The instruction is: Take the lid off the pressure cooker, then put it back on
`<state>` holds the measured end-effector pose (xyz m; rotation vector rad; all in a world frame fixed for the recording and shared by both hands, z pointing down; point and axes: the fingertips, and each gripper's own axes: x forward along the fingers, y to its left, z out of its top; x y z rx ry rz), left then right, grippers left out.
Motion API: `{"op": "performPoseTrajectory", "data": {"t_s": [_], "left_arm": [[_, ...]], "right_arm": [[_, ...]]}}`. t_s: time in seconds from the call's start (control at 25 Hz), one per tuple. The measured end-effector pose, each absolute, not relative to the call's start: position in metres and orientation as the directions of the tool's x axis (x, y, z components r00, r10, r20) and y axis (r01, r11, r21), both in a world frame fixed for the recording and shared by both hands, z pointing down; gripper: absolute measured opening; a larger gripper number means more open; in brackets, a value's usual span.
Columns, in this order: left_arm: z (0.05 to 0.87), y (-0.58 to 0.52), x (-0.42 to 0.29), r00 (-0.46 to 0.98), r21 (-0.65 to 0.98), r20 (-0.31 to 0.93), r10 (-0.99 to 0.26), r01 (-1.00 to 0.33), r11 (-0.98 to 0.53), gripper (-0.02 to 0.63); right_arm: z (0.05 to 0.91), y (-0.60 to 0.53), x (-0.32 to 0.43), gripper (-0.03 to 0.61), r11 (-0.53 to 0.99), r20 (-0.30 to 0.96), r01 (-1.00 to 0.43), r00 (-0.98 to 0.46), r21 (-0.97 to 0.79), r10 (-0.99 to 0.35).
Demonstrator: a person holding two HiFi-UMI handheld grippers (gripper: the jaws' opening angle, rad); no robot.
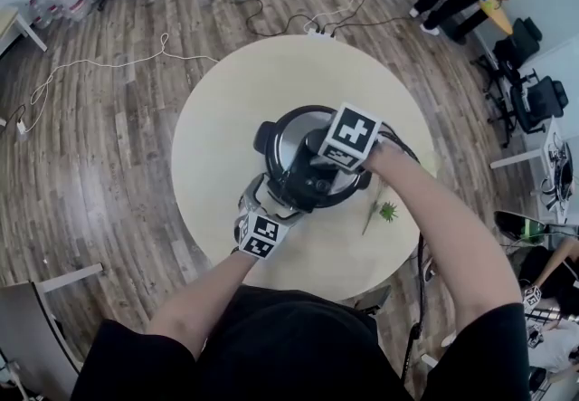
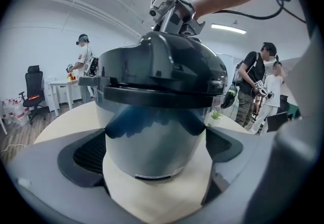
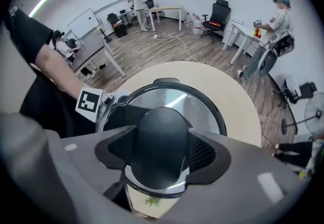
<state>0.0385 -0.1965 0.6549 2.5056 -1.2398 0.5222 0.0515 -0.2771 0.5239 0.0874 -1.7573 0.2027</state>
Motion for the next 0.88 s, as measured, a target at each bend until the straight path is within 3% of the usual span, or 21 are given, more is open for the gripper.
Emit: {"op": "performPoseTrajectory", "data": {"t_s": [0.24,0.36,0.64,0.88], "left_arm": [[0.658,-0.195,0.036,0.563,0.105,0.463,-0.685,-0.802,-0.588,0.591],[0.659,-0.195,0.036,0.565,0.104,0.463,-0.683,-0.800,-0.591,0.591],[0.664,-0.196,0.027,0.586,0.129,0.469,-0.661,-0.785,-0.605,0.587],[0.647,-0.195,0.019,0.627,0.176,0.513,-0.586,-0.745,-0.644,0.513]], "right_arm": [[0.528,-0.267,0.053,0.307,0.995,0.988,0.063,-0.127,-0.080,0.087],[0.528,-0.265,0.054,0.311,0.992,0.990,0.098,-0.103,-0.083,0.093],[0.535,-0.267,0.050,0.314,0.998,0.986,0.025,-0.154,-0.066,0.069],[0.527,-0.276,0.064,0.312,0.989,0.955,-0.141,-0.296,-0.048,0.004]]}}
